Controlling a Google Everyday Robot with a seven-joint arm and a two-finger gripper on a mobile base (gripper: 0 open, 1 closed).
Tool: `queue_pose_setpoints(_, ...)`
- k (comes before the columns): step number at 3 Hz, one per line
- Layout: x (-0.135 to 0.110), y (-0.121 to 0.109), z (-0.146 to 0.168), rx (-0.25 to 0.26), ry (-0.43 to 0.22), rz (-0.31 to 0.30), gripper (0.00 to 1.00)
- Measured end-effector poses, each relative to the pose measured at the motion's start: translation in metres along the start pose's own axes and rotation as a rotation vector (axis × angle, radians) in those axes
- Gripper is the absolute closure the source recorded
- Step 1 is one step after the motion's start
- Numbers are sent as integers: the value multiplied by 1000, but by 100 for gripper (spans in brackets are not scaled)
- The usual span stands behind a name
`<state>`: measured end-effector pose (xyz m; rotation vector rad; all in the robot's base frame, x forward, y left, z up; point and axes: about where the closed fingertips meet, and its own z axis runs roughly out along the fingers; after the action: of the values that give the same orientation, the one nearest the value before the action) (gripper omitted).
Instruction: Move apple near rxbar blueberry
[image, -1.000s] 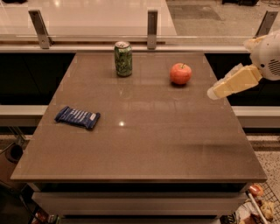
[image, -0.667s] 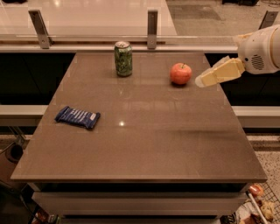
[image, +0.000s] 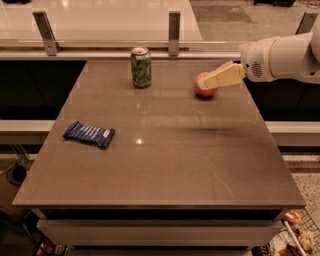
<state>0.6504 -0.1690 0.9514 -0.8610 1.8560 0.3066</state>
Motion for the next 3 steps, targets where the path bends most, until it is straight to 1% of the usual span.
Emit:
queue_pose_setpoints(2, 23, -5, 52, -33, -38, 73, 0)
queue_pose_setpoints(3, 27, -13, 71, -48, -46, 82, 0)
